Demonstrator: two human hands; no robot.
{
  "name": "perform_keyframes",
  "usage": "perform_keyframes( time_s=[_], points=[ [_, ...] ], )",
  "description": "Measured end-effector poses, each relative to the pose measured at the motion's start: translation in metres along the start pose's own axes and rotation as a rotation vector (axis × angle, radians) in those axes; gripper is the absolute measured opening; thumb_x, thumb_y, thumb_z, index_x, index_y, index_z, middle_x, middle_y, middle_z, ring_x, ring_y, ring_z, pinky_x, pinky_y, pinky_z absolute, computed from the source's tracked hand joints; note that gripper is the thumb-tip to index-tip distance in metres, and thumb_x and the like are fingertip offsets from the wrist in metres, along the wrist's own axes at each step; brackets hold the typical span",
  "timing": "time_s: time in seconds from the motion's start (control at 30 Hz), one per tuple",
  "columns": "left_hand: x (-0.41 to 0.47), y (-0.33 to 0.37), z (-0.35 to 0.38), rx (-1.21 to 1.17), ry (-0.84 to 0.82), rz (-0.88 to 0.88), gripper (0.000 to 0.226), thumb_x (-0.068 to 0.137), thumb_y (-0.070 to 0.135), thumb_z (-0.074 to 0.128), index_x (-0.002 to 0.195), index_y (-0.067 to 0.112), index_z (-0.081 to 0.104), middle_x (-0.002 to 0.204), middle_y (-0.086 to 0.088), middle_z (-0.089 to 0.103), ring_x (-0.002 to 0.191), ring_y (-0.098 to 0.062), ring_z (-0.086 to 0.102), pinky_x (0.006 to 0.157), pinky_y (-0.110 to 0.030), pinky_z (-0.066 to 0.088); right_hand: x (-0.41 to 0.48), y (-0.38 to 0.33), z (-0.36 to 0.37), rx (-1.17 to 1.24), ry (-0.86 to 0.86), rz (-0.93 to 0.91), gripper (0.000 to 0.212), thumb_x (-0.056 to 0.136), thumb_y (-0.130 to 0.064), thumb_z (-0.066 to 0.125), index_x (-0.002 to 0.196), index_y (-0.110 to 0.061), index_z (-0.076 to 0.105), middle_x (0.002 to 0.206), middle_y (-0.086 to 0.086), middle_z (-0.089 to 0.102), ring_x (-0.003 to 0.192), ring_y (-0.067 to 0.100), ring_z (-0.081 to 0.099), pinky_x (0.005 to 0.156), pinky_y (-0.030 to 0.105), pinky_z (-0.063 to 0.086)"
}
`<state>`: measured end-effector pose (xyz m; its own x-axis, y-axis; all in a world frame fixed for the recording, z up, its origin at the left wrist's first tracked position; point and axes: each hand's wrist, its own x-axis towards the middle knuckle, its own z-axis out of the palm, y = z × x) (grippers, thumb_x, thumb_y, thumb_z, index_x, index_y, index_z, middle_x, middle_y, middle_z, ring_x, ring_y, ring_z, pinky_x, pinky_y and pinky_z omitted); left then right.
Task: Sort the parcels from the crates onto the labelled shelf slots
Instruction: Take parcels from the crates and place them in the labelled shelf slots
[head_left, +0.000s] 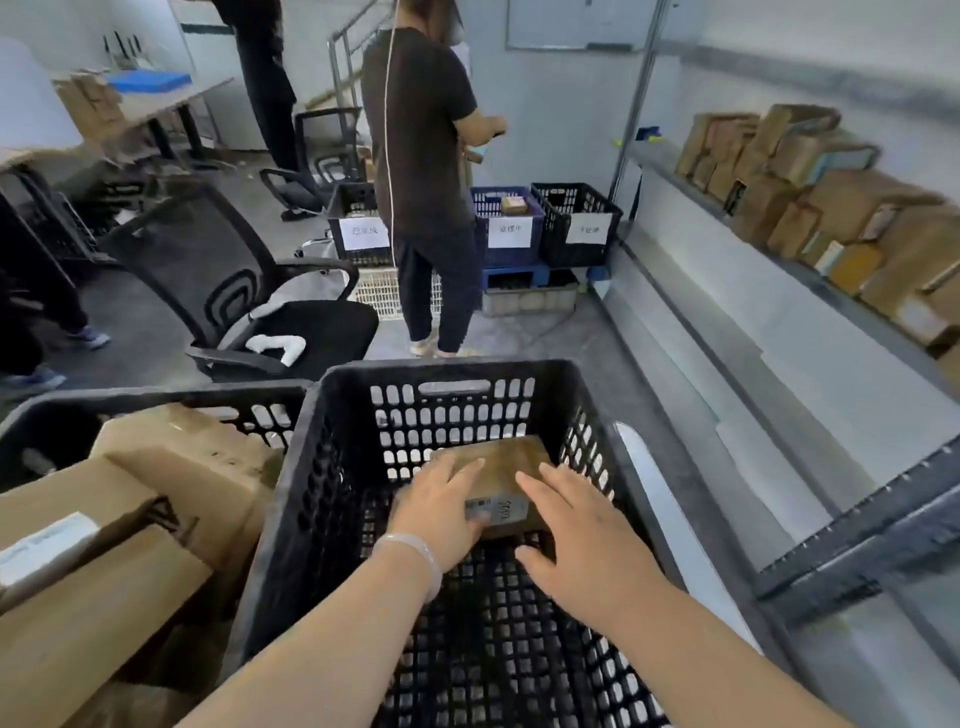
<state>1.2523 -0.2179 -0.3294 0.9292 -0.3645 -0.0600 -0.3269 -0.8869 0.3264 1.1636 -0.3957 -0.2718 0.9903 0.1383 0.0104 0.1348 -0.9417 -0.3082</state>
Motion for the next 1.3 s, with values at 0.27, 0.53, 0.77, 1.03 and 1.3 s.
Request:
perform_keyframes(
  time_s=[0.27, 0.53, 0.77, 1.03, 1.3],
  points=[
    [0.069, -0.017, 0.033, 0.203, -0.240, 0.000, 0.086, 0.088, 0.061, 0.056, 0.154, 0.043, 0.004, 0.166, 0.000, -0.001, 0.151, -0.030, -0.003, 0.121, -0.052, 0.010, -0.002, 0.009, 0.012, 0.055, -0.082, 0.067, 0.072, 0.091, -0.050, 0.050, 0.150, -0.043, 0.008, 0.159, -0.015, 0.005, 0.145, 0.006, 0.004, 0.113, 0.025, 0.009],
    [0.065, -0.029, 0.037, 0.160, -0.262, -0.049, 0.097, 0.076, 0.061, 0.070, 0.151, 0.049, 0.011, 0.152, -0.004, 0.017, 0.140, -0.032, 0.025, 0.118, -0.050, 0.024, -0.003, 0.008, 0.014, 0.126, -0.090, 0.081, 0.067, 0.092, -0.047, 0.051, 0.149, -0.045, 0.017, 0.158, -0.020, 0.010, 0.143, 0.000, 0.011, 0.112, 0.022, 0.020],
    [0.022, -0.036, 0.014, -0.586, -0.249, -0.327, 0.076, 0.071, 0.048, 0.080, 0.140, 0.047, 0.047, 0.127, 0.004, 0.051, 0.111, -0.018, 0.058, 0.096, -0.038, 0.050, 0.003, 0.007, 0.011, 0.228, -0.118, 0.143, 0.065, 0.090, -0.045, 0.056, 0.148, -0.037, 0.028, 0.155, -0.015, 0.023, 0.138, 0.004, 0.026, 0.112, 0.025, 0.027],
    [-0.041, -0.013, -0.029, -1.256, -0.103, -0.584, 0.074, 0.077, 0.053, 0.071, 0.143, 0.039, 0.043, 0.110, 0.010, 0.074, 0.102, -0.016, 0.070, 0.091, -0.041, 0.055, -0.004, -0.010, -0.005, 0.576, 0.051, 0.310, 0.082, 0.084, -0.045, 0.067, 0.151, -0.034, 0.019, 0.155, -0.010, 0.027, 0.135, 0.004, 0.029, 0.109, 0.026, 0.023],
    [-0.087, 0.034, -0.046, -1.760, -0.059, -0.603, 0.035, 0.092, 0.049, 0.062, 0.124, 0.034, 0.060, 0.105, 0.001, 0.076, 0.097, -0.030, 0.073, 0.079, -0.046, 0.053, -0.011, -0.044, -0.011, 1.340, -0.083, 0.651, 0.121, 0.046, -0.060, 0.082, 0.148, -0.041, 0.019, 0.141, 0.000, 0.049, 0.123, 0.027, 0.051, 0.096, 0.053, 0.047]
  ],
)
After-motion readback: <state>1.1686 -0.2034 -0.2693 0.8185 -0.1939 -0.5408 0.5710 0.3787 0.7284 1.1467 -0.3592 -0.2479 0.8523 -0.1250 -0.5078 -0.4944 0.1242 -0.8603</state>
